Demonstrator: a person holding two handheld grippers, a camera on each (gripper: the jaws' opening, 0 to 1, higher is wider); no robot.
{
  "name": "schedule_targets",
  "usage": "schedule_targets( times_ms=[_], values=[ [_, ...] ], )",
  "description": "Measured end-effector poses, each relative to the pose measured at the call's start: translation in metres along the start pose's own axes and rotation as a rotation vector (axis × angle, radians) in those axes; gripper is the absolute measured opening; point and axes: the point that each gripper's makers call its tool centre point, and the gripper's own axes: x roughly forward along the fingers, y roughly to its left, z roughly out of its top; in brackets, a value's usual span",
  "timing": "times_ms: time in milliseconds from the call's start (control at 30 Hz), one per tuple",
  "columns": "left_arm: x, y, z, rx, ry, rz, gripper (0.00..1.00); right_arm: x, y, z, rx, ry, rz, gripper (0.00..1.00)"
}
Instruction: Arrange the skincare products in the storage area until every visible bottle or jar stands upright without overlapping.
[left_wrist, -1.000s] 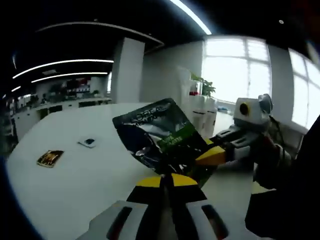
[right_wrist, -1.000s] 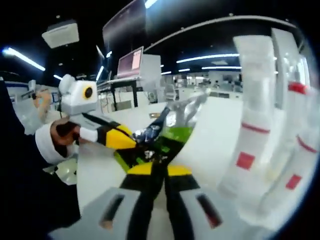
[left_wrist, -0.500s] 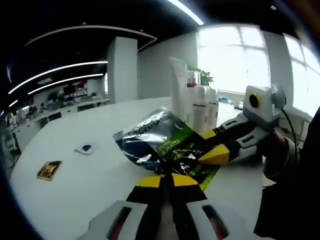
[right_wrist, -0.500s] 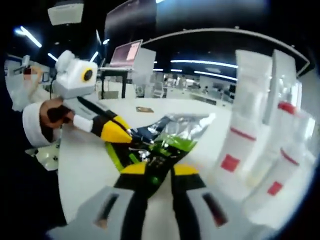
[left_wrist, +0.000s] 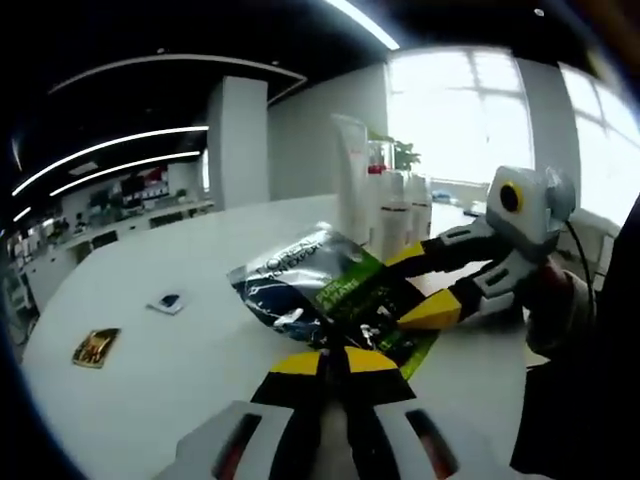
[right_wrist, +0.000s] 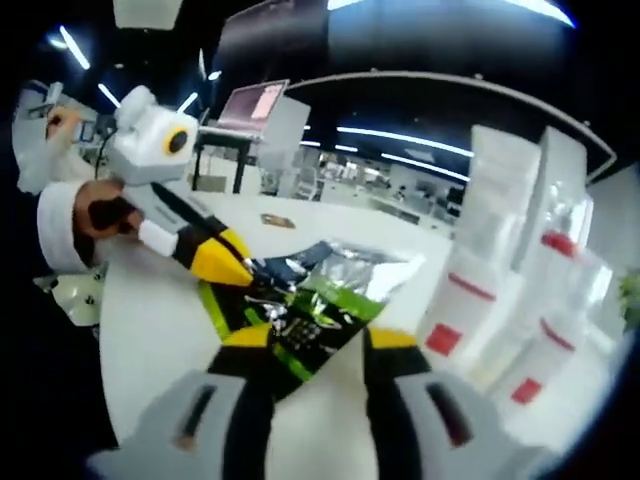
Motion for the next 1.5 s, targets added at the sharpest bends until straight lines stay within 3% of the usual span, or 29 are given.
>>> schedule_targets(
  times_ms=[267, 733, 800, 1000, 1200, 1433, 1500],
  values=[
    [-0.003, -0.001, -0.002, 0.007, 0.005, -0.015, 0.05, 0.001, 0.002, 0.005, -0.054, -0.023, -0.009, 0.51],
    [-0.010, -0.002, -0.005, 0.011, 0.012, -0.022, 0.05, 0.001, 0.007, 0.012, -0.150, -0.059, -0.019, 0.53],
    [-0.010, -0.002, -0.004, 0.007, 0.009, -0.023, 0.05, 0.001, 0.009, 0.014, -0.168, -0.064, -0.005, 0.50],
    [-0.010, -0.003, -0.004, 0.007, 0.008, -0.016, 0.05, 0.004, 0.022, 0.012, -0.191, -0.055, 0.056, 0.27],
    [-0.010, -0.003, -0.005, 0.001, 0.005, -0.018, 0.06, 0.005, 0.023, 0.010, -0.167, -0.044, 0.073, 0.21],
    [-0.010, -0.002, -0.005, 0.003, 0.003, -0.016, 0.07, 0.004, 0.022, 0.004, -0.139, -0.010, 0.090, 0.01],
    [-0.010, -0.002, -0.006, -0.003, 0.004, -0.017, 0.08, 0.004, 0.020, 0.002, -0.142, -0.002, 0.085, 0.00]
  ],
)
